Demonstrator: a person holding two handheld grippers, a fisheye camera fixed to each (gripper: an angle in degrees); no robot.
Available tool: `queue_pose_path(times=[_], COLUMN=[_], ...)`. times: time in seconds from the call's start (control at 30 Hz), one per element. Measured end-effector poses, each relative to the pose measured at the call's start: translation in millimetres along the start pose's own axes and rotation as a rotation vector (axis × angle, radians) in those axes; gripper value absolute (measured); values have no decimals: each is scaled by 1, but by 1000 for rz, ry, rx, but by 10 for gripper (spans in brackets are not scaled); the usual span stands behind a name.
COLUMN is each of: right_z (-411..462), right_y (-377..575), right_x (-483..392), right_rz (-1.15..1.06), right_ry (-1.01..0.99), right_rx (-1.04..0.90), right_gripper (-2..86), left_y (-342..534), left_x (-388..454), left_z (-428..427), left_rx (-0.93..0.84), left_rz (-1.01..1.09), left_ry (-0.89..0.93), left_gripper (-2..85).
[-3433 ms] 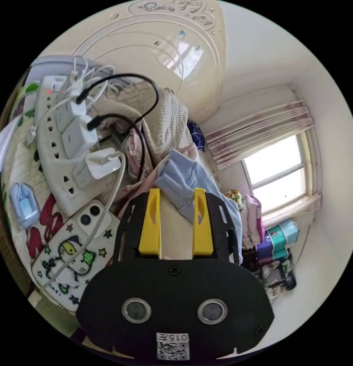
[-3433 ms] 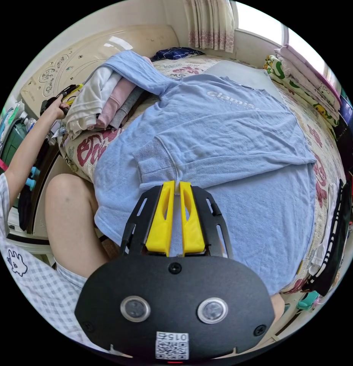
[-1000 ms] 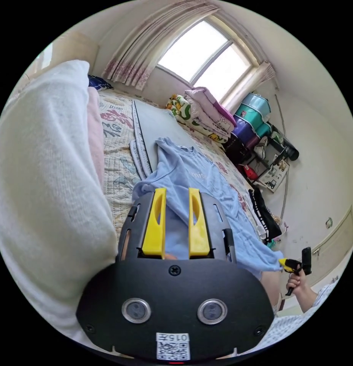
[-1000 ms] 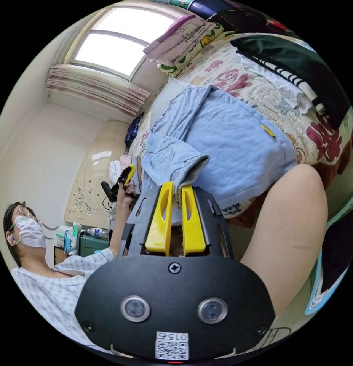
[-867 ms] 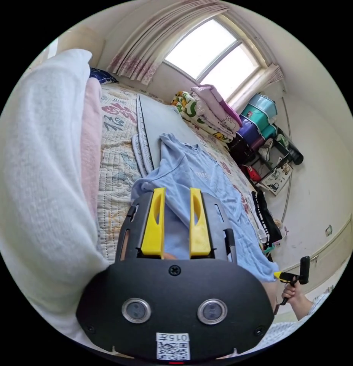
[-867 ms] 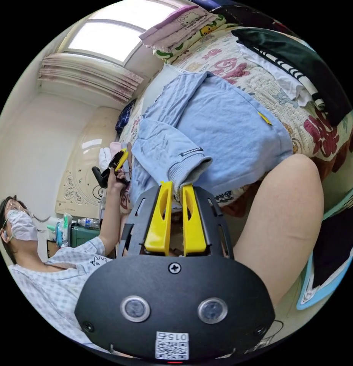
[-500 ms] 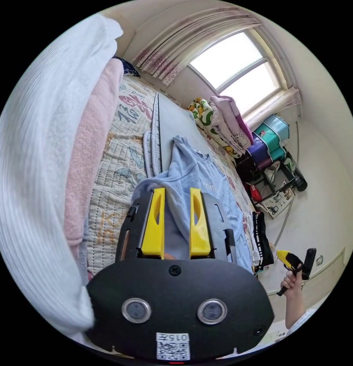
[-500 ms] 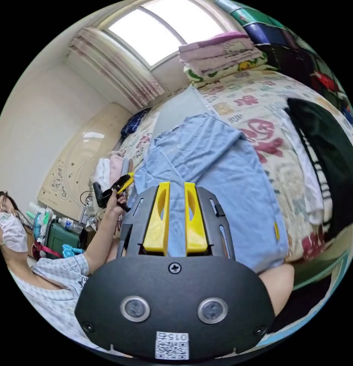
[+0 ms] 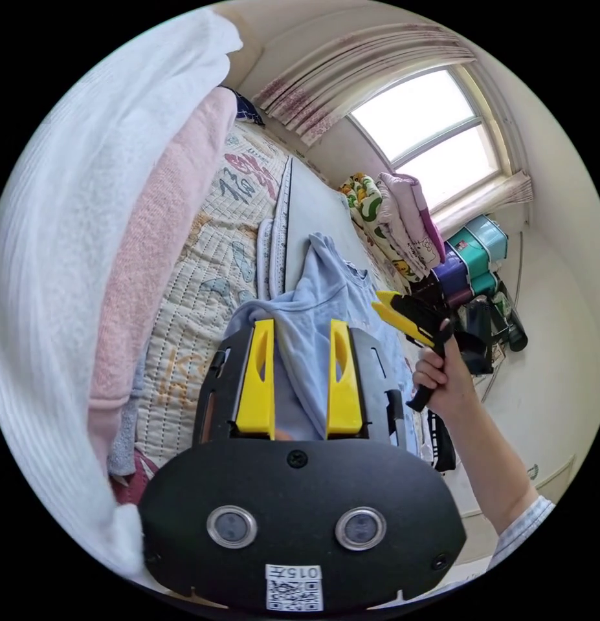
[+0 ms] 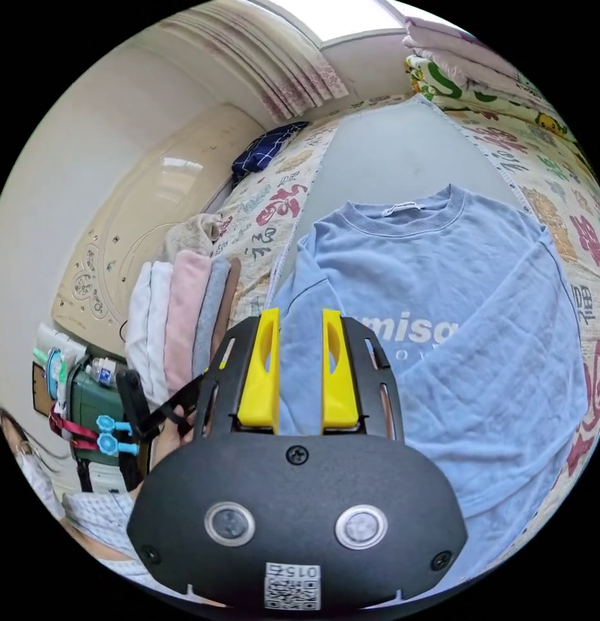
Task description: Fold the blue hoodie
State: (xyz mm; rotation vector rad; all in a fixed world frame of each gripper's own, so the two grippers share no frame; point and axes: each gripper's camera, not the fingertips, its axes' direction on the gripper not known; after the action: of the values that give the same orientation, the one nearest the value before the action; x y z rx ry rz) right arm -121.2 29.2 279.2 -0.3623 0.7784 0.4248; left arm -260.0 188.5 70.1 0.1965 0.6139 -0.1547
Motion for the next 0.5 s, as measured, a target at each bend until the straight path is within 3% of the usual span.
queue_pose_path(times=[0.27,0.5], right_z=[110,142], right_y=[-48,-51], right_x=[58,103], right_rz=[92,166], right_ry=[2,-62], right_rx=[-90,-98], right_gripper=[111,62], left_y=[1,5], left_x=[-16,-21], left_z=[4,-9], left_rx=[-27,33], left_rz=[-18,-7], left_ry=[-9,37], left_gripper=[75,25])
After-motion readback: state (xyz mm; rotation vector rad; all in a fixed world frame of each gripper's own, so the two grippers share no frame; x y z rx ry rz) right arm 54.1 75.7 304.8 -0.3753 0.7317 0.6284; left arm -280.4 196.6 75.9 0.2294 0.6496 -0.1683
